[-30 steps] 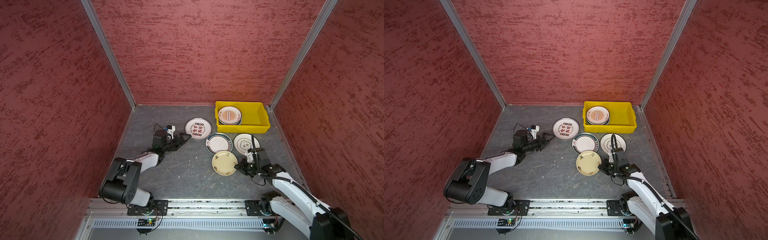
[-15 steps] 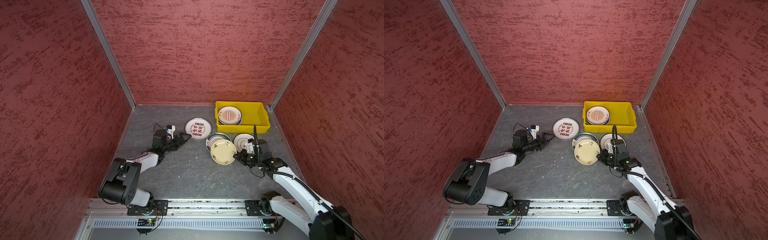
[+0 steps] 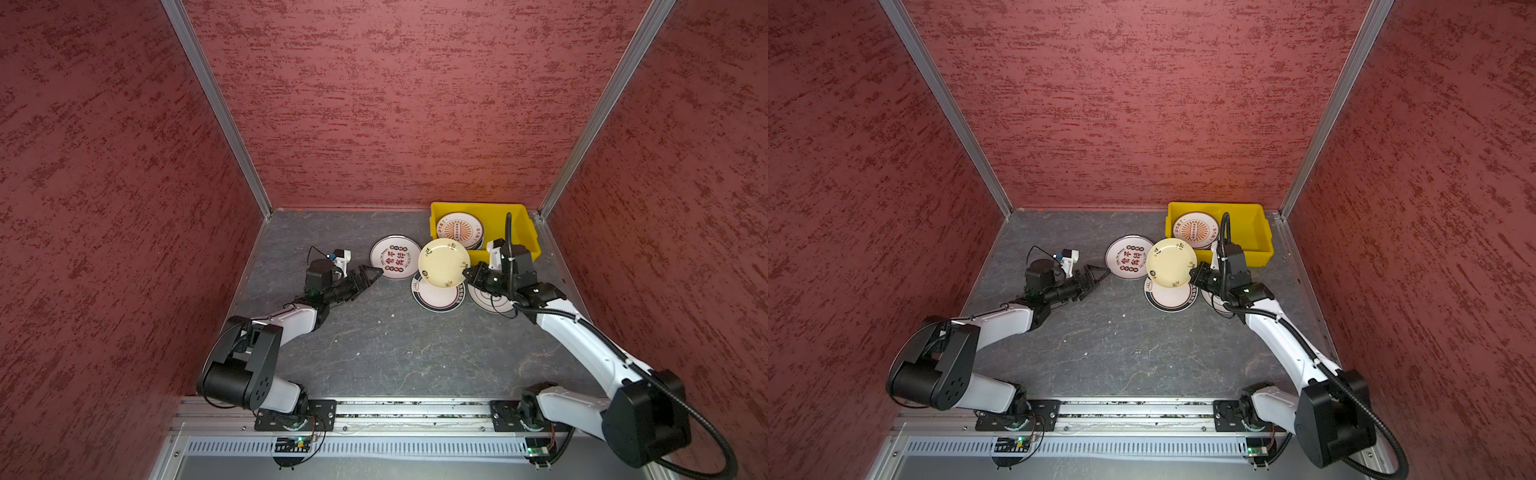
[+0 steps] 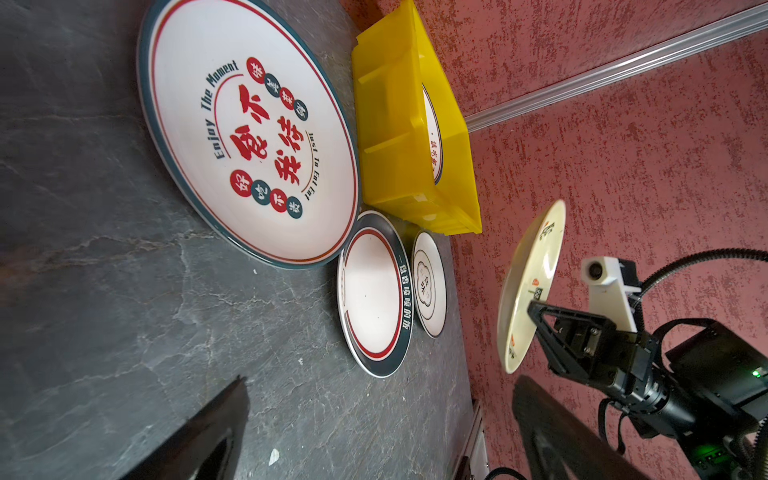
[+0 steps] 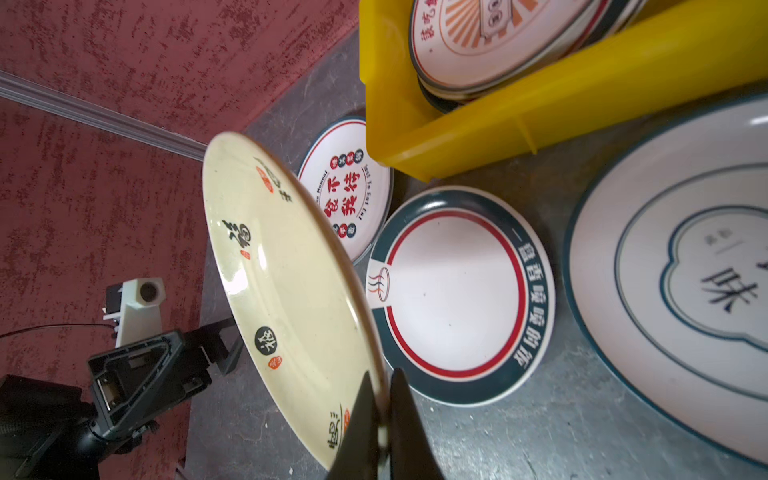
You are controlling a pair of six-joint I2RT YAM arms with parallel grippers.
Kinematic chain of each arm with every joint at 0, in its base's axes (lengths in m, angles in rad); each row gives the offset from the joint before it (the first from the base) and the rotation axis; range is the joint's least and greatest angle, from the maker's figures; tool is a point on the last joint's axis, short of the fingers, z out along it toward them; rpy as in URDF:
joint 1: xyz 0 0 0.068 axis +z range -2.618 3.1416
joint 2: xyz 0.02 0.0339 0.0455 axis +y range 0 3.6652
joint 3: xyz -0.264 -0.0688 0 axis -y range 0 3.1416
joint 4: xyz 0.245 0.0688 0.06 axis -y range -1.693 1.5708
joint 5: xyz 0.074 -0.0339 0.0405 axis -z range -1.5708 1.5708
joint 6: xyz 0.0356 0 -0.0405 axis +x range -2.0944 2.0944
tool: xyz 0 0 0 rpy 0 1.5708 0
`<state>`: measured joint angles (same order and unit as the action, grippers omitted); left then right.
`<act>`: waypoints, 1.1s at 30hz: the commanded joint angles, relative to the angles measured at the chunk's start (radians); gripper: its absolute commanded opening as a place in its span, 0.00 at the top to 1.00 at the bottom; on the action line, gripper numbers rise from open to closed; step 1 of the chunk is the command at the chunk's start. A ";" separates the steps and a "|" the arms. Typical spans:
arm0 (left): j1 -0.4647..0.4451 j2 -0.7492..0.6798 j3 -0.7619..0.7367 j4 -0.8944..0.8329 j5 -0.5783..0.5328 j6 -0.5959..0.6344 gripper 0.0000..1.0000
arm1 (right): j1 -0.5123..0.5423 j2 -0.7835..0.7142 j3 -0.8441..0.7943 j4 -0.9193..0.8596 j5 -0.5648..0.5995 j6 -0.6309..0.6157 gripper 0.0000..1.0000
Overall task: Place the plates into the plastic bin on the countertop
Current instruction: 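Lift the cream plate and carry it to the yellow bin with right gripper, then lower the cream plate onto the stack in the bin and open right gripper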
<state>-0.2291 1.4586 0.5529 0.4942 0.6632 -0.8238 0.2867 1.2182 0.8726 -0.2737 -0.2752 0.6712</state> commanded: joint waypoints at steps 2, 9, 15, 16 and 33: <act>0.009 -0.016 0.002 0.014 0.004 0.033 0.01 | 0.003 0.053 0.087 0.112 0.076 -0.025 1.00; 0.010 -0.035 -0.002 0.017 0.008 0.028 0.01 | -0.021 0.209 0.255 0.091 0.226 -0.053 1.00; 0.008 -0.040 -0.005 0.019 0.005 0.034 0.01 | -0.114 0.305 0.291 0.204 0.268 0.015 1.00; 0.008 -0.040 -0.004 0.018 0.005 0.035 0.01 | -0.124 0.319 0.295 0.216 0.275 0.022 1.00; 0.005 0.033 0.005 0.067 0.038 0.013 0.01 | -0.192 0.690 0.564 0.153 0.300 0.052 1.00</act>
<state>-0.2291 1.4761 0.5529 0.5182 0.6781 -0.8146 0.1001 1.8709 1.3750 -0.1238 -0.0010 0.7101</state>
